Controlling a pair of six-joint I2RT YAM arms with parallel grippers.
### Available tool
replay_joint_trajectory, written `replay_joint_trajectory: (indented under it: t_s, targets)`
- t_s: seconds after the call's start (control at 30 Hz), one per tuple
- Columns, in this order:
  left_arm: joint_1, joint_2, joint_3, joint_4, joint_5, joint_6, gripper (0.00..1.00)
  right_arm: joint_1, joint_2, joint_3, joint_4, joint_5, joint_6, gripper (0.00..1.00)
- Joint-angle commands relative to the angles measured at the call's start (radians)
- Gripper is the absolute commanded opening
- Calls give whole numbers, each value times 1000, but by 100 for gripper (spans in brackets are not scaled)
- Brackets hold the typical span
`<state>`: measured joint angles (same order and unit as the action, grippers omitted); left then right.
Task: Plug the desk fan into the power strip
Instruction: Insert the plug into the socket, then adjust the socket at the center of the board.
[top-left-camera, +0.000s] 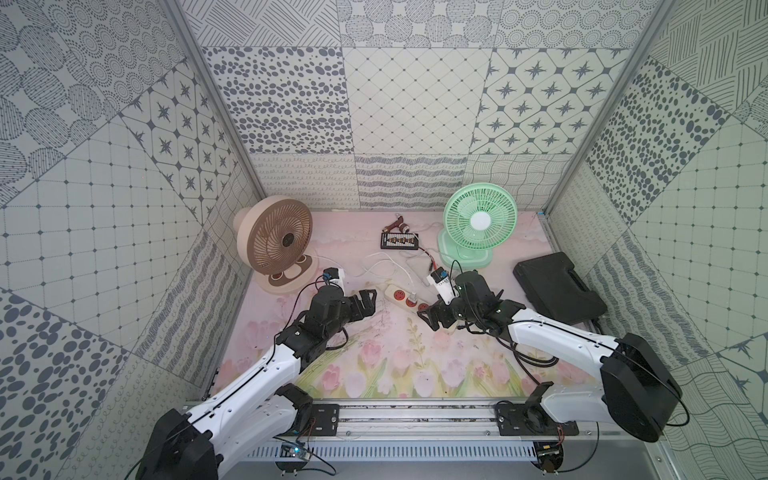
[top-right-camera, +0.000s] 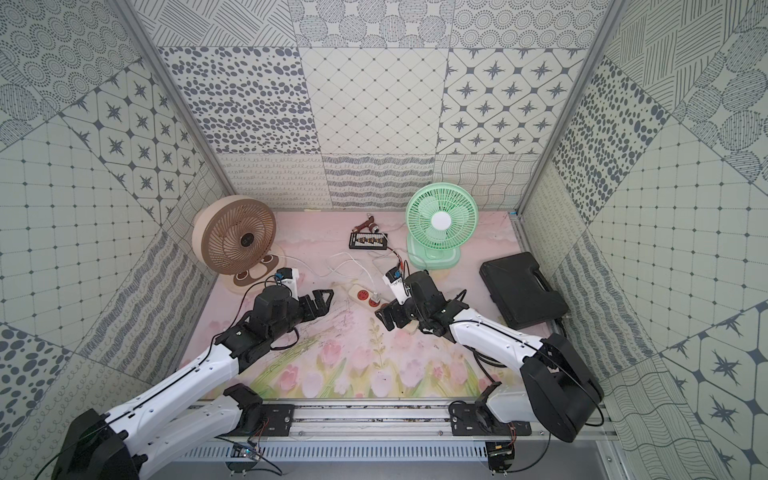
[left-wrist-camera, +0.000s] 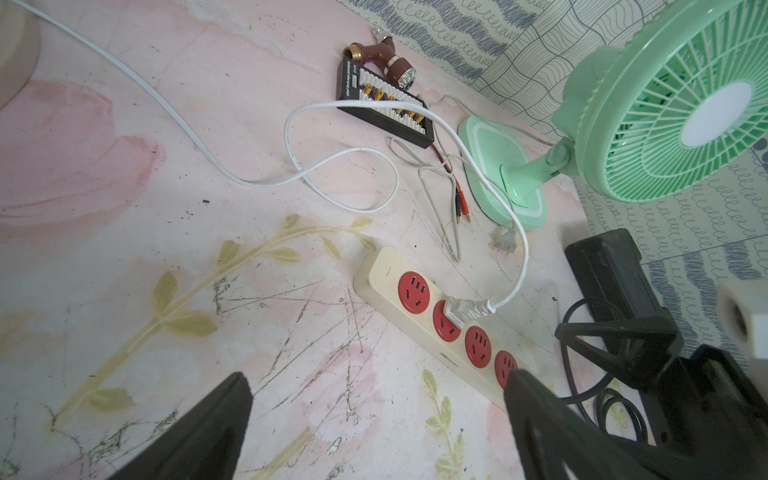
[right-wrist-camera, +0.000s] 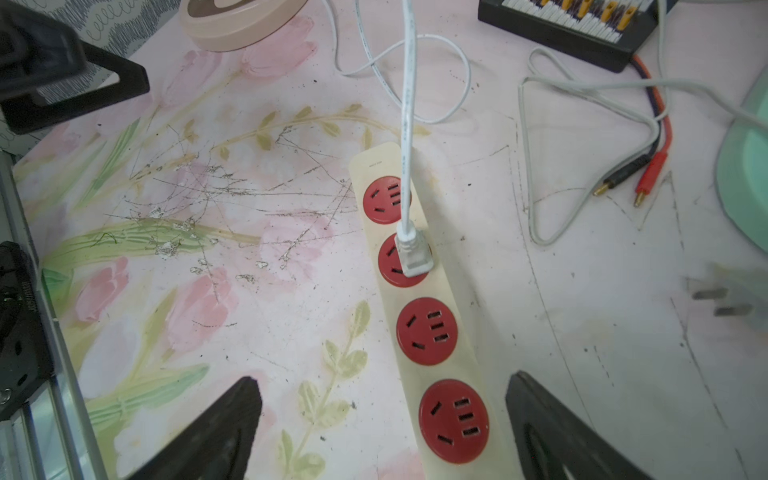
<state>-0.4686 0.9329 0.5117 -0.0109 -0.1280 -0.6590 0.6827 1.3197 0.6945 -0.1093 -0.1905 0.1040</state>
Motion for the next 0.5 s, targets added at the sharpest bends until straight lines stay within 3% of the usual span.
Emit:
replay_joint_trajectory:
  t_s: [0.0,0.07,0.17,0.33,0.47]
  targets:
    - [2,2,-4,32,24,3,100,-9,-15,-43,-12,53,50,97]
    - [2,2,-7,36,29,0,99,-14,-10,-47,-12,77,73,97]
    - [2,12,-9,41,30,-1,99,-35,27,-39,-9,18,64,97]
    - [2,30,-5,42,30,-1,99,-57,111,-19,-16,65,38,97]
    - [2,30,-7,41,22,3,100,-60,150,2,-54,58,79,92]
